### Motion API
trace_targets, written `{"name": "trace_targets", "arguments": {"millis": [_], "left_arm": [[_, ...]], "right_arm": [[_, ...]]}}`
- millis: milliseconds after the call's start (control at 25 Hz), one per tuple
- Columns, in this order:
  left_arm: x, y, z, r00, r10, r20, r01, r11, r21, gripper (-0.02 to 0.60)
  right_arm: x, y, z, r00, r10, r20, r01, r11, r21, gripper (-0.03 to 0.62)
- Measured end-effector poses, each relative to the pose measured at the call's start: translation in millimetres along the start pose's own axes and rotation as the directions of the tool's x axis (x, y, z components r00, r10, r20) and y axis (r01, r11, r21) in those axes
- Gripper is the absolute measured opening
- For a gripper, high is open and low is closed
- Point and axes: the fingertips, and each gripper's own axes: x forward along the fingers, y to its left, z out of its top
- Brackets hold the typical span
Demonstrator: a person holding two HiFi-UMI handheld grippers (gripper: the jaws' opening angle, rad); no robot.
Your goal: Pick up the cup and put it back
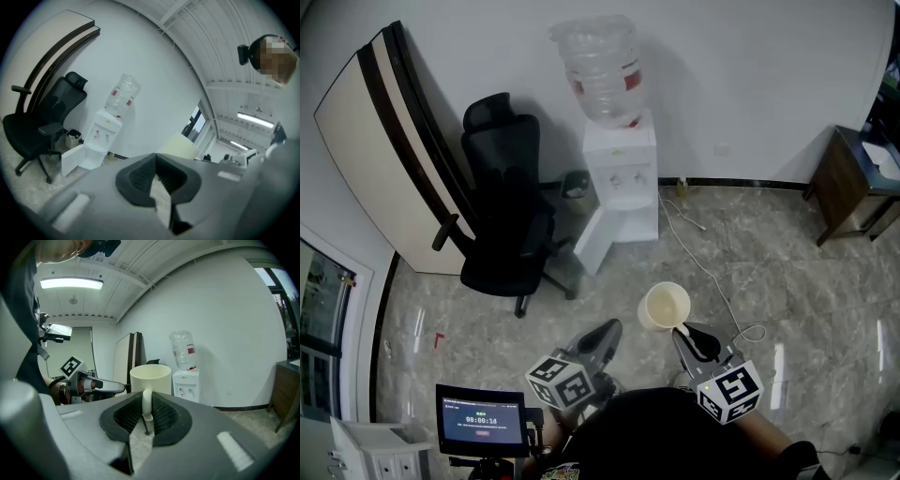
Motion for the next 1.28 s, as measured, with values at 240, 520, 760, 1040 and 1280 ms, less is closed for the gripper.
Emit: {"name": "trace_targets", "arguments": {"millis": [240, 520, 760, 1040, 1280], "left_arm": [[24.2, -21.2, -15.9, 1.0, 0.014, -0.013, -0.014, 1.0, 0.002, 0.005], [57.2, -56.8, -37.1, 0.999, 0.034, -0.011, -0.034, 0.999, -0.005, 0.006], [77.0, -76.4, -50.0, 0.998, 0.056, -0.01, -0.056, 0.998, -0.017, 0.005], [104.7, -36.7, -32.6, 0.996, 0.088, -0.008, -0.089, 0.993, -0.074, 0.005], [114.8, -26.1, -24.9, 0.999, 0.04, 0.017, -0.039, 0.996, -0.08, 0.006]], "right_arm": [[-20.1, -31.8, -5.7, 1.0, 0.001, -0.001, -0.001, 1.0, 0.022, 0.051], [-52.6, -74.9, -8.5, 1.0, 0.017, -0.001, -0.017, 1.0, 0.025, 0.051], [-71.8, -113.4, -8.3, 1.0, 0.012, -0.007, -0.011, 1.0, 0.027, 0.051], [-29.0, -156.6, 7.8, 0.999, -0.012, -0.031, 0.013, 1.0, 0.023, 0.051], [-20.2, -156.0, 11.6, 0.998, -0.051, -0.026, 0.051, 0.999, -0.003, 0.051]]}}
